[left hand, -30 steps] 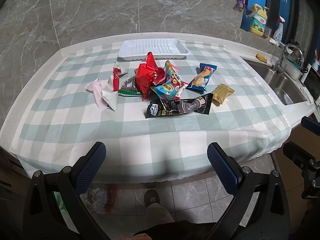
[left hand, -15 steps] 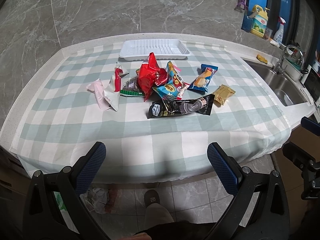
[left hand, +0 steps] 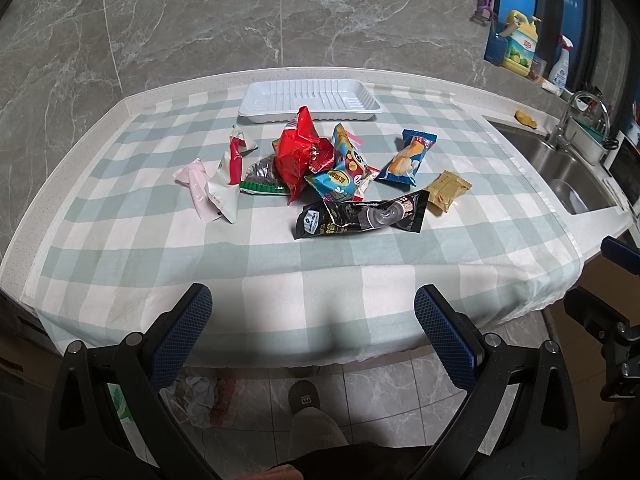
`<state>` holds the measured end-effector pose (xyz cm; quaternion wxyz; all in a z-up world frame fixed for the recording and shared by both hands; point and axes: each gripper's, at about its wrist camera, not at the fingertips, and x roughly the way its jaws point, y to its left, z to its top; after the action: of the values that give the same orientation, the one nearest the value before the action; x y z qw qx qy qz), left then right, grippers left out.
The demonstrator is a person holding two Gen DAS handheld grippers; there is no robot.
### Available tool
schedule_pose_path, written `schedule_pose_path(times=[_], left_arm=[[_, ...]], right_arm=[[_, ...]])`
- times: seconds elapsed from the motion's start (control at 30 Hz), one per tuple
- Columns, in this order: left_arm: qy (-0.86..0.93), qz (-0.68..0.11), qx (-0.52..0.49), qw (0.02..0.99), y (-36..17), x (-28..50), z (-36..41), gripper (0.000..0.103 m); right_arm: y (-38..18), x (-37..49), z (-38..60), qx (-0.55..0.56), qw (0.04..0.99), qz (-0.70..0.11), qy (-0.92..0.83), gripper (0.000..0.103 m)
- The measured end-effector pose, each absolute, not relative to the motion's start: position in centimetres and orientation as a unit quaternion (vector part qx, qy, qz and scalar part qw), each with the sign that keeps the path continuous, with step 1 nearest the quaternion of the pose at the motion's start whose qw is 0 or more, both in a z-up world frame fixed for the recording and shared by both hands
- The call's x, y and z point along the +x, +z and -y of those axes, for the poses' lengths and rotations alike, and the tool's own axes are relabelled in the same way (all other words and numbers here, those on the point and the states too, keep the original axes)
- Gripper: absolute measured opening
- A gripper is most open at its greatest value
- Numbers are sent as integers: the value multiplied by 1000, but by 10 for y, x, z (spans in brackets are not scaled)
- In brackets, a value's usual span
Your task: Organize snacks
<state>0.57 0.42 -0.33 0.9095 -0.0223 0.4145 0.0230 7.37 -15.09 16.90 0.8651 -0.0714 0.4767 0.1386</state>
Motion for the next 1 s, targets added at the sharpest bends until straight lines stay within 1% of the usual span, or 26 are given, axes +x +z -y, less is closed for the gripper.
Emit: schedule_pose_path(times=[0.5, 0.77, 1.0], left_arm=[[39, -420, -27, 906, -5, 16, -10, 103], [49, -428, -32, 902, -11, 32, -20, 103], [55, -438, -42, 896, -16, 62, -38, 103]], right_arm=[[160, 86, 146, -61, 860, -485, 147, 103], [148, 105, 149, -23, 846, -511, 152, 103], [130, 131, 150, 15, 829, -536, 159, 103]])
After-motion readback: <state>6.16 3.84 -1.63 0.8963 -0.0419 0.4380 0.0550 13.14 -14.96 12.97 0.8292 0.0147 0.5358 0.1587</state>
